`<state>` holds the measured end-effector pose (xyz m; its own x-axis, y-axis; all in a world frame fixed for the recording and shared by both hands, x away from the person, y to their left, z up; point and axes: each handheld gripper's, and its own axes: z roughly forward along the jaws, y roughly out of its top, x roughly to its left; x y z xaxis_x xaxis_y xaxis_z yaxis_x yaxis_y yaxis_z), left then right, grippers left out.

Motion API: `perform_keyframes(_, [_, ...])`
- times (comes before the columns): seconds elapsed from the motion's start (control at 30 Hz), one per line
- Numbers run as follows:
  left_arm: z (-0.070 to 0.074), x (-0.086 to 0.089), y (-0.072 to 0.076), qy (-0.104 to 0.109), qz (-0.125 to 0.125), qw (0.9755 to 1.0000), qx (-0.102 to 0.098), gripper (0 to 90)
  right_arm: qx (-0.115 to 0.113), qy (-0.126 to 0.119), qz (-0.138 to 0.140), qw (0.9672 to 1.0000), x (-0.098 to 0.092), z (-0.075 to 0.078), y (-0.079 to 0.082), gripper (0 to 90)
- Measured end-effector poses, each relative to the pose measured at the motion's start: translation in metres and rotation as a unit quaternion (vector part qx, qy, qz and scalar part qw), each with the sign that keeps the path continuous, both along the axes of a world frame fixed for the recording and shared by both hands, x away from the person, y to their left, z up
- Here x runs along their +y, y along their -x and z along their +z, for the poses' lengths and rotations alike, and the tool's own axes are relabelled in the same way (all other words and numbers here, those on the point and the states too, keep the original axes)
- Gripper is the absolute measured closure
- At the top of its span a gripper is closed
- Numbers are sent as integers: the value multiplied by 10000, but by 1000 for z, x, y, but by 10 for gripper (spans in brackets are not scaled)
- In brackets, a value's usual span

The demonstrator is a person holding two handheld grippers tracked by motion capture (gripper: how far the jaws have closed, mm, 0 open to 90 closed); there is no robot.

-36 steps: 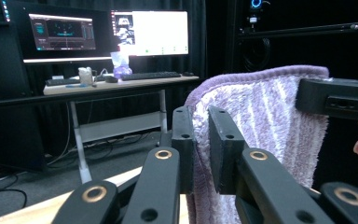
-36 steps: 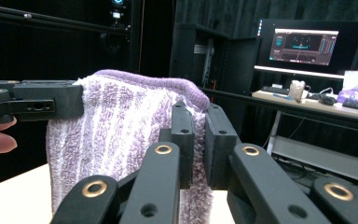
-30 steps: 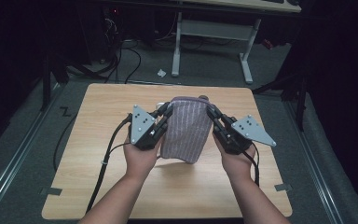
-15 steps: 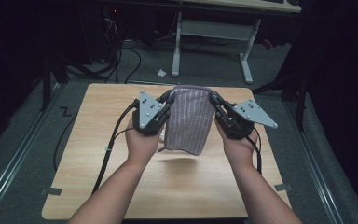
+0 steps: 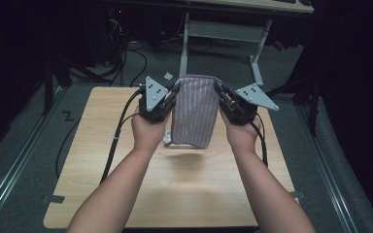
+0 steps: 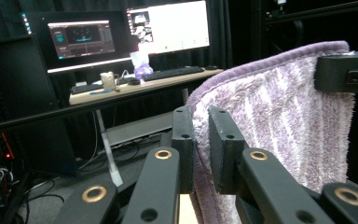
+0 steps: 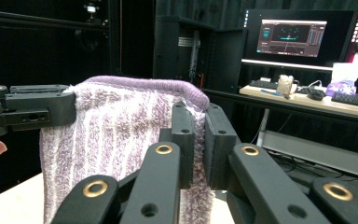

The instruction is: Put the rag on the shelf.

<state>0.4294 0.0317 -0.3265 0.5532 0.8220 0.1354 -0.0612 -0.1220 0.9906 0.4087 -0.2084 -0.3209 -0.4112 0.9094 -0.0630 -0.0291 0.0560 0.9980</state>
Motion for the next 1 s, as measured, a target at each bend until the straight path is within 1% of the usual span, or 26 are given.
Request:
perform_keyframes(0.1, [0, 1, -9, -30, 41, 10000, 7, 816, 21, 10, -22, 10000, 2, 1, -9, 849])
perform_keyframes(0.23, [-1, 0, -20, 59, 95, 9999, 110, 816, 70, -11, -43, 10000, 3, 2, -20, 849])
perform_keyframes(0.3, [0, -1, -23, 35, 128, 9999, 80, 815, 108, -37, -60, 9999, 3, 1, -27, 848])
perform_keyframes(0.33, [1, 0, -26, 31, 168, 9998, 98, 815, 132, -38, -63, 9999, 3, 1, -30, 848])
perform_keyframes(0.37, [2, 1, -28, 25, 166, 9998, 121, 815, 143, 25, -69, 9999, 4, 1, -34, 848])
perform_keyframes(0.47, [3, 4, -32, 6, 227, 9997, 130, 815, 141, 0, -22, 9999, 6, 2, -40, 847])
perform_keyframes(0.5, [3, 5, -34, 18, 256, 9995, 155, 815, 150, 16, -11, 9999, 7, 2, -42, 848])
perform_keyframes(0.63, [5, 7, -40, -49, 380, 9990, 208, 815, 207, 68, -12, 9998, 13, 4, -49, 848])
perform_keyframes(0.73, [8, 9, -45, -89, 368, 9990, 242, 815, 211, 68, -32, 9997, 16, 5, -53, 848])
perform_keyframes(0.77, [10, 8, -47, -121, 388, 9989, 252, 815, 241, 26, -19, 9997, 16, 5, -55, 848])
perform_keyframes(0.9, [14, 8, -54, -118, 412, 9986, 312, 813, 284, 138, -71, 9995, 17, 10, -65, 847])
perform_keyframes(0.93, [15, 7, -57, -105, 383, 9985, 389, 813, 259, 147, -88, 9995, 17, 10, -66, 847])
perform_keyframes(1.0, [15, 6, -62, -118, 374, 9983, 430, 811, 304, 229, -134, 9992, 17, 13, -71, 846])
